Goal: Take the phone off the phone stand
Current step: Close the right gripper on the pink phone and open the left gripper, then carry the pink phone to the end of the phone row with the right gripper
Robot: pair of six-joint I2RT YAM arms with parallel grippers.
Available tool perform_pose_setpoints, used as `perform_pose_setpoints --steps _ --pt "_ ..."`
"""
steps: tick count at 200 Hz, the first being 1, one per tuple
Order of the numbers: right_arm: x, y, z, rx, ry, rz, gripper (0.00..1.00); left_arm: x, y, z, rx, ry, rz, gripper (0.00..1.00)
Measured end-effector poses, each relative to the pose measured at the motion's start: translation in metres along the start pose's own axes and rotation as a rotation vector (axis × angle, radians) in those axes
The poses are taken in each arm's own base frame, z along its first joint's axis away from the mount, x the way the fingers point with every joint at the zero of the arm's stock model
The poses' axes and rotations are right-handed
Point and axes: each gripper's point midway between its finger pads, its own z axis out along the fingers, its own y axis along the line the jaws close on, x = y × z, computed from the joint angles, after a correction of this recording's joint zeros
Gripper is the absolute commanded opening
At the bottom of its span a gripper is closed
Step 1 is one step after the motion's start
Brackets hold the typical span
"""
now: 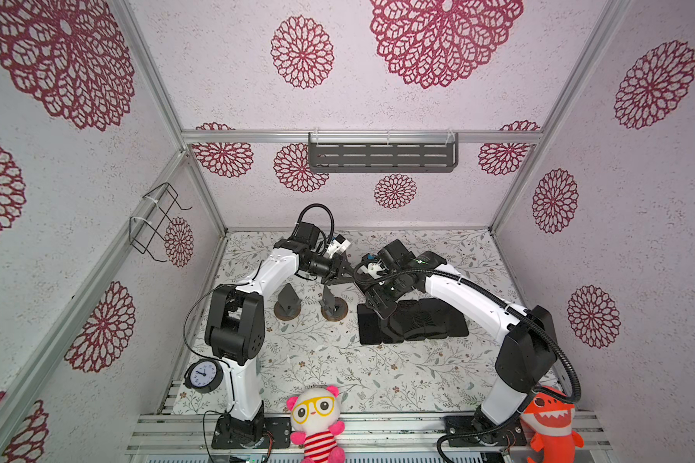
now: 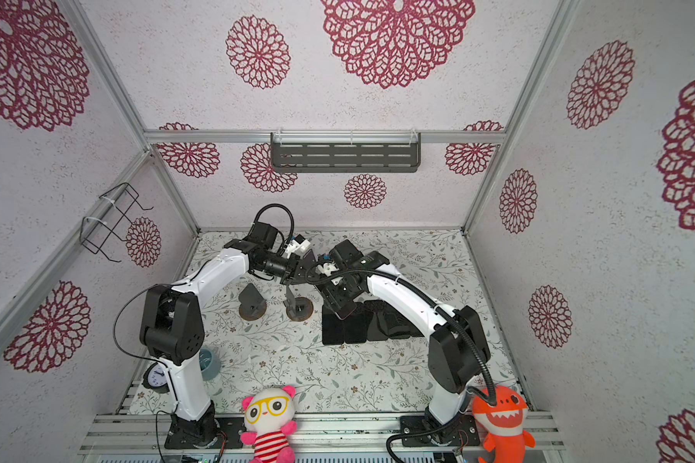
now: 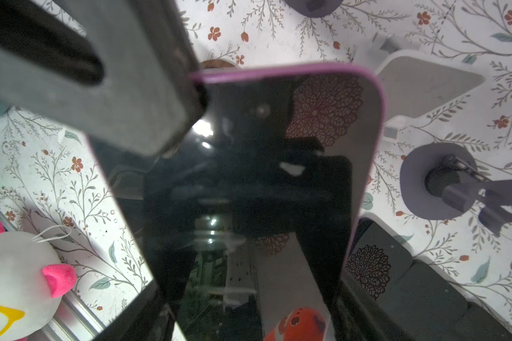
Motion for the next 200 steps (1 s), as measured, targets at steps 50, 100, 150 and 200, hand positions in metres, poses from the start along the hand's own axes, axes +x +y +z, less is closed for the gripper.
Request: perform_pose_setpoints --steps 50,100,150,200 --pt "0.0 -0.001 0.0 -0.009 -0.001 -0.003 0.49 -0.001 0.0 0.0 0.001 -0.001 -0.001 0.17" --pt "0.011 -0.04 -0.011 0.051 -0.008 0.089 0.44 0.001 -0.002 0.0 0.013 0.005 -0.009 0.37" --pt "0.044 -0.083 -0.03 0.165 0.012 0.187 0.38 0.0 0.0 0.0 0.004 0.002 -0.015 0.41" --pt "0.125 -0.167 -0.057 0.385 0.109 0.411 0.33 -0.003 0.007 -0.001 -0.038 -0.015 -0.028 0.4"
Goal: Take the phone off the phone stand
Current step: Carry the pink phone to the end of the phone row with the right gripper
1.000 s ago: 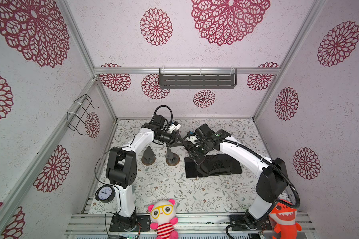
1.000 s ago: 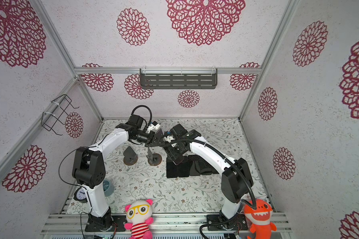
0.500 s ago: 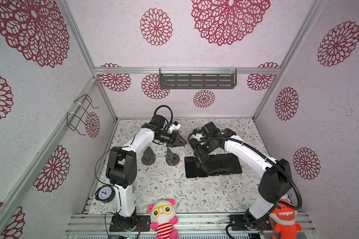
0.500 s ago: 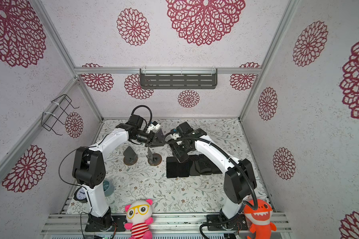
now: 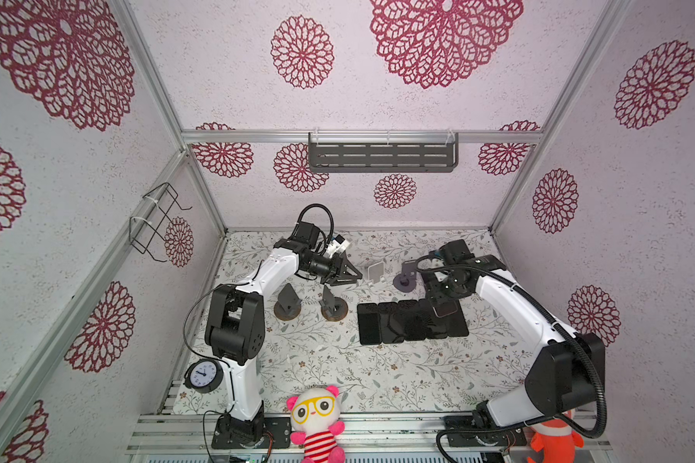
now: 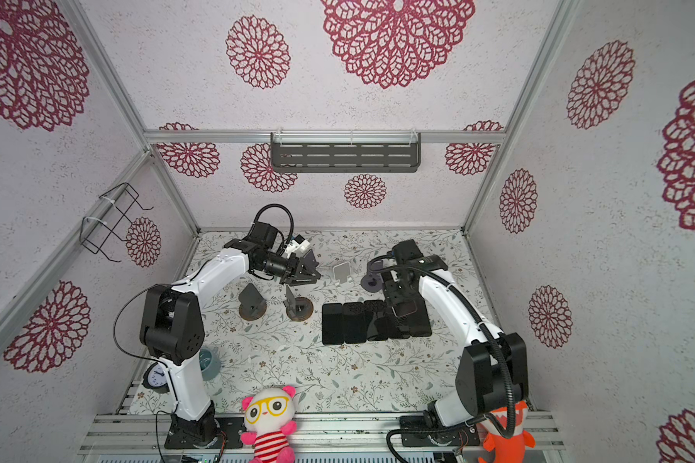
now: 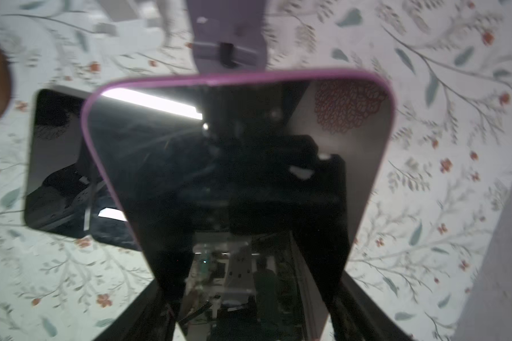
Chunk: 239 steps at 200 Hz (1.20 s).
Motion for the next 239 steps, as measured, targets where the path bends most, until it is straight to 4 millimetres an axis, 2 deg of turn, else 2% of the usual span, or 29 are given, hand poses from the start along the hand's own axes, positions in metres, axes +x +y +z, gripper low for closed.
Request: perform_pose_setpoints --steps 26,43,70,99,139,156,188,217,239 --pt "0.035 -0.047 0.023 0.092 0.108 0.096 0.29 -0.004 0.011 -0.004 -0.06 -0.026 -0.01 0.4" --pt "0.054 -0.067 0.039 0.106 0.17 0.14 0.09 -0.008 0.018 -0.01 -0.094 -0.056 -0.017 0.4" --pt "0.07 -0.092 0.066 0.09 0.242 0.199 0.09 -0.013 0.024 -0.02 -0.125 -0.093 -0.027 0.41" --pt "0.077 -0.106 0.09 0.073 0.274 0.232 0.09 -0.017 0.024 -0.023 -0.136 -0.114 -0.021 0.41" --pt "0.072 -0.111 0.102 0.062 0.285 0.231 0.1 -0.019 0.022 -0.024 -0.141 -0.124 -0.009 0.42" --pt "0.068 -0.114 0.108 0.06 0.291 0.224 0.15 -0.019 0.022 -0.025 -0.141 -0.125 -0.006 0.42" --pt "0.067 -0.116 0.117 0.056 0.312 0.213 0.32 -0.018 0.022 -0.025 -0.142 -0.125 -0.007 0.42" --pt "0.069 -0.116 0.12 0.053 0.325 0.205 0.63 -0.018 0.022 -0.025 -0.143 -0.125 -0.005 0.42" --pt "0.066 -0.117 0.12 0.05 0.326 0.196 0.67 -0.018 0.022 -0.025 -0.143 -0.124 -0.004 0.42"
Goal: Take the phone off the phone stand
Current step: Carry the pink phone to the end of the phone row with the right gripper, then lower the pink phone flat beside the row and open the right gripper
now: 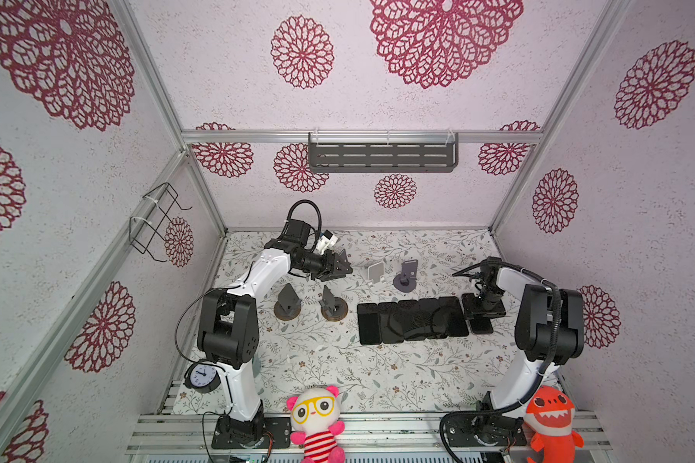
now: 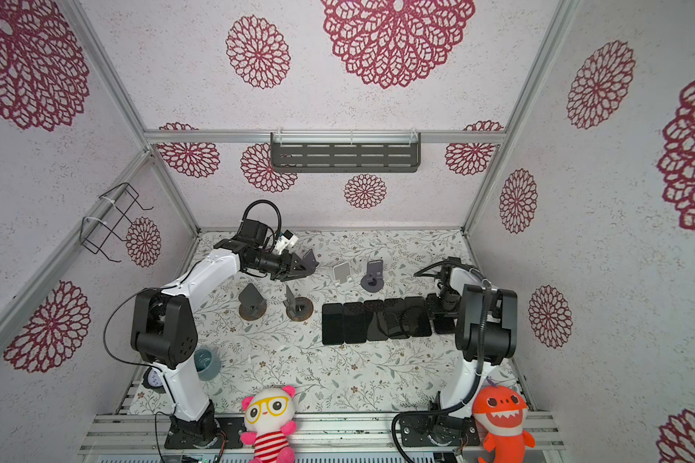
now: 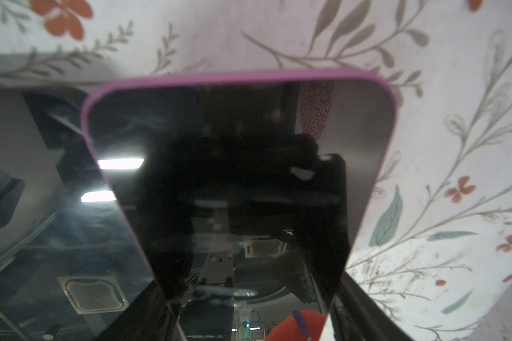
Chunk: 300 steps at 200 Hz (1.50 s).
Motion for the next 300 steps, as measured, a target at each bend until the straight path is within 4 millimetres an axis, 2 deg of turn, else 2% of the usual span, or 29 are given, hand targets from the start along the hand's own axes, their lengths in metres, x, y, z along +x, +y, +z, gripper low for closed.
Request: perform_pose_setpoints --steps 103,168,202,214,228,234,241,248,268,300 --pt "-0.001 0.001 0.002 -0.007 0.003 -0.009 0.82 0.003 0.001 0.0 -0.005 0.01 -0.011 0.41" --pt "-0.005 0.001 -0.001 -0.018 -0.012 -0.003 0.82 0.004 0.002 0.0 -0.006 0.012 -0.014 0.41" --pt "-0.011 -0.009 -0.021 -0.007 -0.07 0.047 0.79 0.004 0.001 0.0 -0.006 0.012 -0.013 0.41" --pt "-0.016 -0.019 -0.031 0.006 -0.102 0.086 0.74 0.004 0.001 0.0 -0.006 0.012 -0.012 0.41" --pt "-0.021 -0.038 -0.038 0.028 -0.13 0.148 0.61 0.004 0.002 0.0 -0.007 0.012 -0.011 0.41" --pt "-0.022 -0.047 -0.04 0.04 -0.14 0.173 0.47 0.004 0.002 0.0 -0.006 0.012 -0.011 0.41" --pt "-0.022 -0.055 -0.04 0.052 -0.146 0.195 0.23 0.004 0.002 0.0 -0.006 0.012 -0.011 0.41" --pt "-0.021 -0.061 -0.039 0.061 -0.148 0.215 0.12 0.004 0.001 0.0 -0.006 0.013 -0.011 0.41" --pt "-0.02 -0.074 -0.033 0.087 -0.149 0.253 0.09 0.004 0.002 0.0 -0.007 0.013 -0.011 0.41" --pt "-0.026 -0.07 -0.01 0.082 -0.132 0.251 0.06 0.005 0.002 0.0 -0.009 0.017 -0.011 0.41"
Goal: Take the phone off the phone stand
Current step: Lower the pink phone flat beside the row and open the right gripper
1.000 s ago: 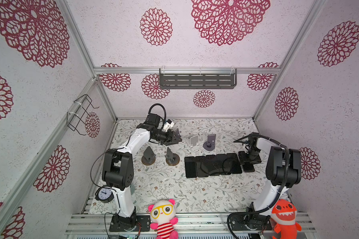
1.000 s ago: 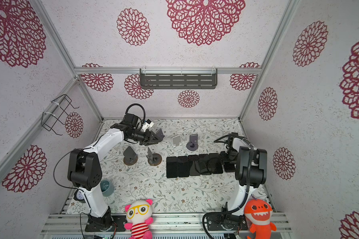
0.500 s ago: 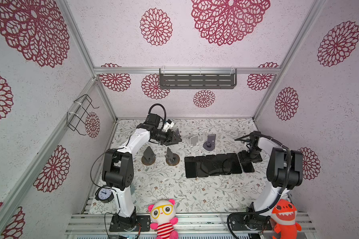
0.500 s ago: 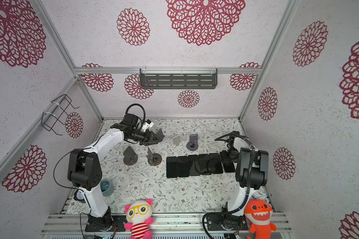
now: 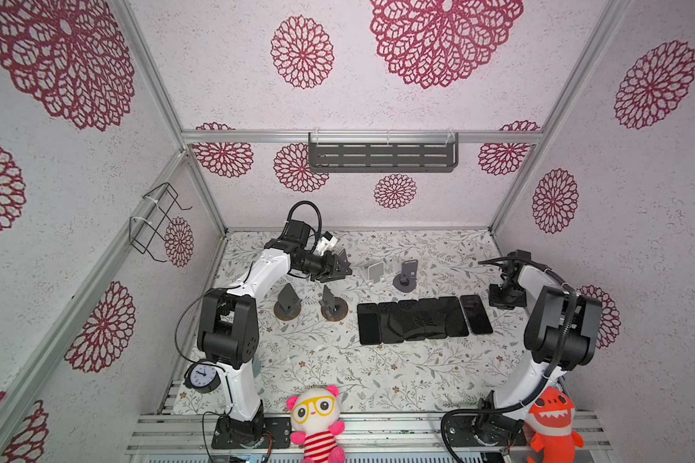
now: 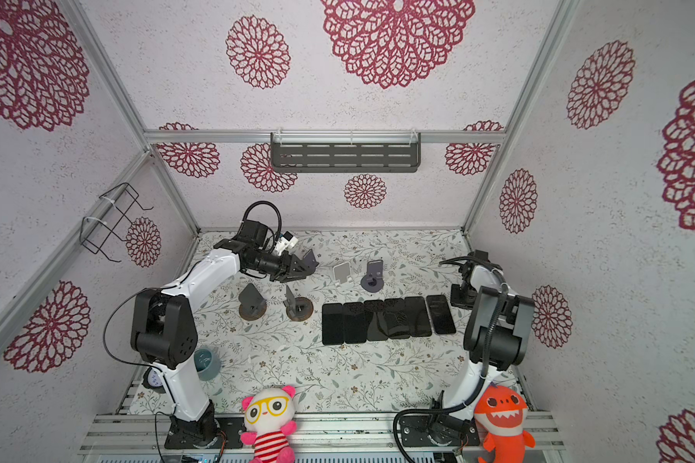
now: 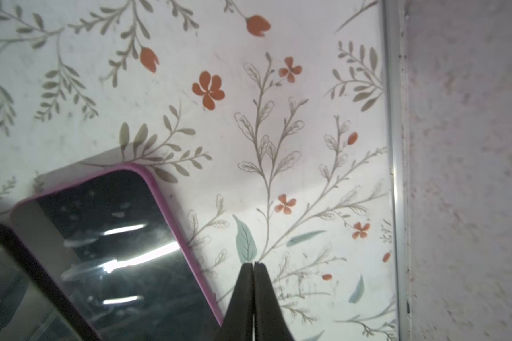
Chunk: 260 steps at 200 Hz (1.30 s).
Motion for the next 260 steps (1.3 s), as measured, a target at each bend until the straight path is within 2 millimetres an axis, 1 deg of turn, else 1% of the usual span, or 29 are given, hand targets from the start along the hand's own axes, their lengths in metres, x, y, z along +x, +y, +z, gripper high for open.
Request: perform_pose_setpoints --steps 16,31,61,92,122,159,208,260 --pt "0.005 0.003 0.012 -0.002 0.018 -0.006 0.06 0.001 0.0 0.0 -0.003 0.002 0.0 0.41" --pt "0.01 0.006 0.019 -0.005 0.036 -0.01 0.08 0.001 0.0 -0.001 -0.004 0.002 0.0 0.41" --pt "0.005 0.01 0.019 -0.009 0.018 -0.012 0.09 0.001 0.0 -0.001 -0.004 0.002 0.001 0.41" --pt "0.004 0.015 0.019 -0.01 0.006 -0.014 0.09 0.001 0.001 -0.002 -0.005 0.0 0.0 0.41" --pt "0.007 0.022 0.018 -0.013 -0.002 -0.028 0.1 0.0 0.002 -0.004 -0.006 -0.004 -0.002 0.41" --pt "0.013 0.036 0.014 -0.019 -0.005 -0.056 0.1 -0.001 0.002 -0.005 -0.007 -0.006 -0.003 0.41" --pt "0.013 0.04 0.013 0.001 -0.008 -0.071 0.11 -0.001 0.003 -0.005 -0.007 -0.006 -0.003 0.41" --pt "0.014 0.055 0.01 0.002 -0.016 -0.107 0.1 -0.001 0.003 -0.005 -0.007 -0.007 -0.003 0.41"
